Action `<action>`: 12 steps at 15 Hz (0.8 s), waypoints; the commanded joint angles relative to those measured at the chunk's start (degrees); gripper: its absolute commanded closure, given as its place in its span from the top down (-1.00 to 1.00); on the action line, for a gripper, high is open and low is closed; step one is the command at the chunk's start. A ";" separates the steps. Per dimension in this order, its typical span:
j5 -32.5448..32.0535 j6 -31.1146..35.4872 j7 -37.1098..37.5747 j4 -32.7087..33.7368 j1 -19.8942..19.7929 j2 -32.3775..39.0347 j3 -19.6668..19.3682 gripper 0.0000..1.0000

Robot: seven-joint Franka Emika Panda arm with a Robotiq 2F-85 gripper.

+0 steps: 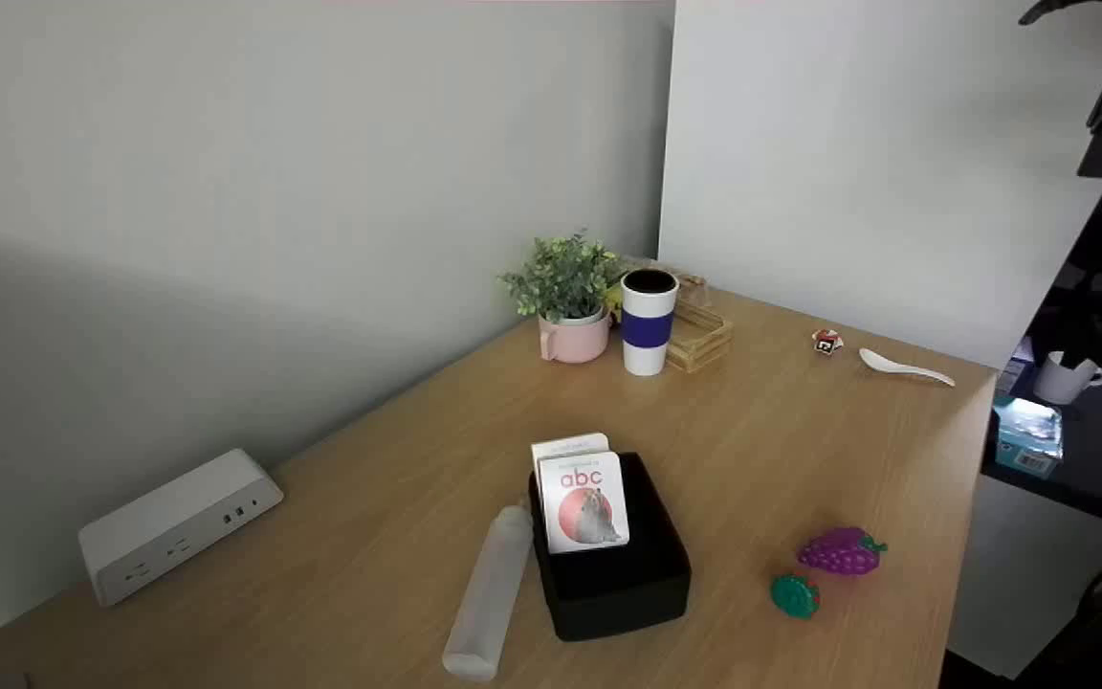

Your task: Move the books from the box to the table

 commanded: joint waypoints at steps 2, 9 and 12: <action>0.86 -0.10 -0.73 0.09 -2.33 0.39 2.08 1.00; 1.66 0.35 -3.10 1.92 -0.65 3.88 4.17 1.00; 5.17 1.11 -5.99 3.57 1.23 7.60 5.95 1.00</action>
